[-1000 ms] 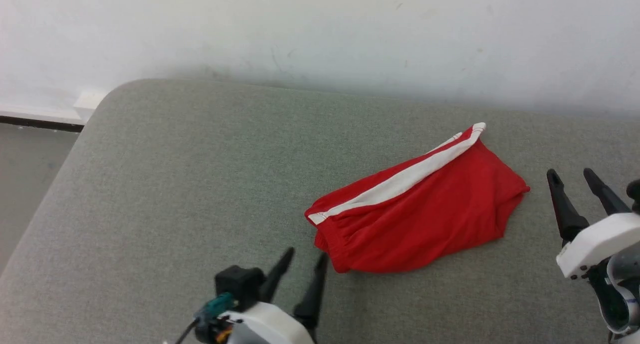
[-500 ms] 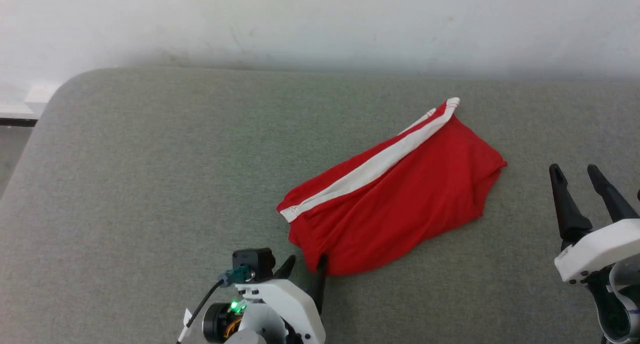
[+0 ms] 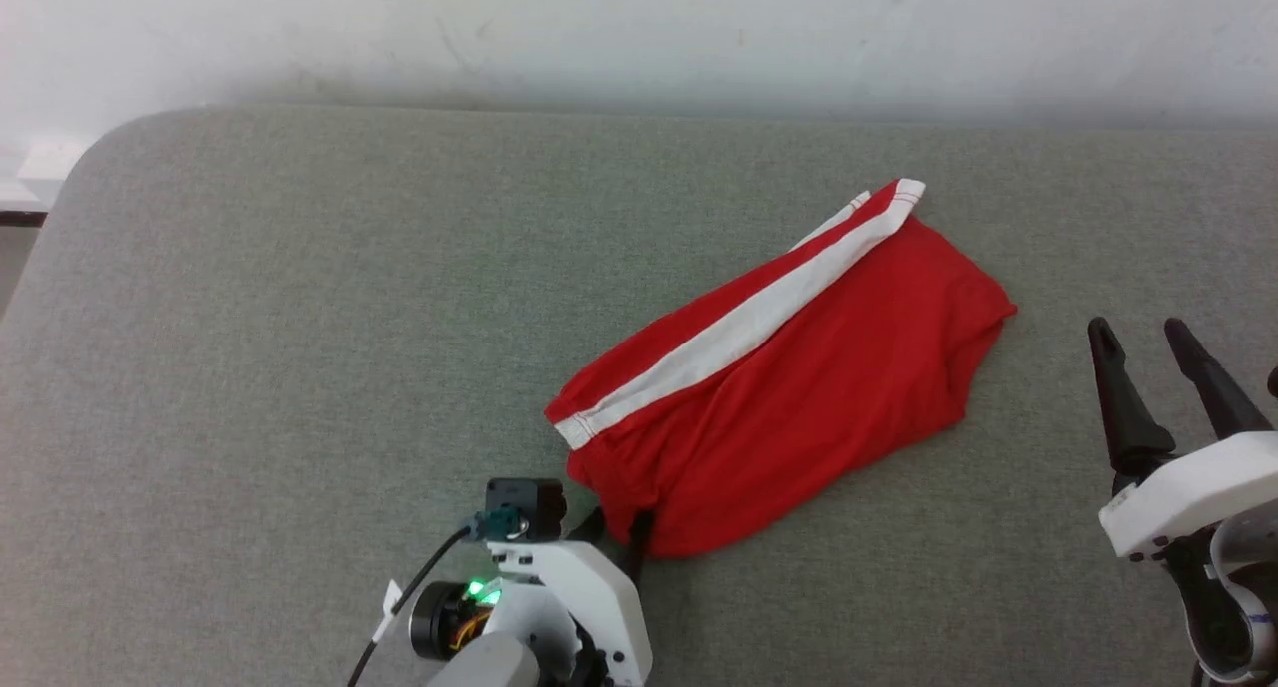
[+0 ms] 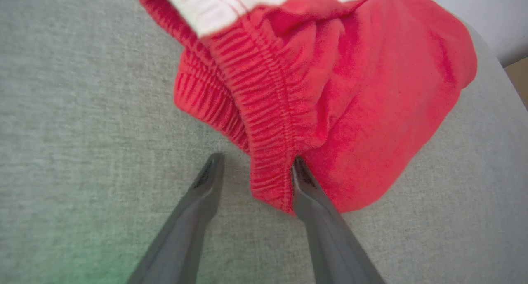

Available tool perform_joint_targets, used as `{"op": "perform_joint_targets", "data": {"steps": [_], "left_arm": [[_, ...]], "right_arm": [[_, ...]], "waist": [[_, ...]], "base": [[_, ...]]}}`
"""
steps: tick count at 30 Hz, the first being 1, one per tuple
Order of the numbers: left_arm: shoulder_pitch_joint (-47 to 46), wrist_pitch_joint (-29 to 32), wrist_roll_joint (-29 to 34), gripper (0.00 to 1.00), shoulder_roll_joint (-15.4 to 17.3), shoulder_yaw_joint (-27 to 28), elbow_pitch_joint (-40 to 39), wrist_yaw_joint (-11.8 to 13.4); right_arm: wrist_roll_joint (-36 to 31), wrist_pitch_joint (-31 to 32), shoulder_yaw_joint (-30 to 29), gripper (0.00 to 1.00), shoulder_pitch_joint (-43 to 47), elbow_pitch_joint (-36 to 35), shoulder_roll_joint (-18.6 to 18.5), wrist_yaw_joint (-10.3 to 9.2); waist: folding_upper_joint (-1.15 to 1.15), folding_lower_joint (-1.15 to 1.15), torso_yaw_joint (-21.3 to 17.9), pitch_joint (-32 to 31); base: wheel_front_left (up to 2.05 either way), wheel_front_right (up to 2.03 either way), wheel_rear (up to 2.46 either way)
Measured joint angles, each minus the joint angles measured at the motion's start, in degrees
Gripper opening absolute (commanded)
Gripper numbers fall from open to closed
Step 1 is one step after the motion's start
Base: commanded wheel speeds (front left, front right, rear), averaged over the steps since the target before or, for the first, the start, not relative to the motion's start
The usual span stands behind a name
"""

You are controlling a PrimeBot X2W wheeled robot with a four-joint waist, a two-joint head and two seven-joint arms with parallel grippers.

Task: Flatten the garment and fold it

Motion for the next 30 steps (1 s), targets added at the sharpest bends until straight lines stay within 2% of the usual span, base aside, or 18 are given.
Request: {"op": "perform_joint_targets", "data": {"steps": [7,11,19,25,30], "left_arm": [[-2.0,-0.4,-0.9,0.00,-1.0,-0.4,2.5,-3.4],[-1.9,-3.6,-0.7,0.00,-1.5,-0.8,2.7,-4.1],[-1.6,-5.2,0.8,0.00,-1.0,-2.3,-1.7,-4.1],[-1.6,-5.3,1.4,0.00,-1.2,-3.4,-5.9,-3.9],[-1.6,-5.2,1.9,0.00,-1.3,-4.3,-7.8,-3.6]], "right_arm": [[-0.1,2.2,0.7,1.00,-0.5,0.0,-2.2,0.00],[-0.2,7.5,3.2,1.00,-2.1,3.2,-4.9,0.00],[0.4,19.0,5.0,1.00,-15.2,19.5,-8.3,0.00],[-2.9,23.3,3.7,1.00,-24.0,32.7,-9.0,0.00],[-5.7,25.7,5.3,1.00,-26.6,39.2,-9.2,-0.01]], "waist": [[0.00,0.01,1.6,0.7],[0.00,0.02,3.0,0.1],[0.00,0.02,6.8,0.3],[0.00,0.02,9.3,1.9],[0.00,0.02,10.8,3.2]], "base": [[0.00,0.00,0.00],[0.00,0.00,0.00],[0.00,0.00,0.00],[0.00,0.00,0.00],[0.00,0.00,0.00]]}}
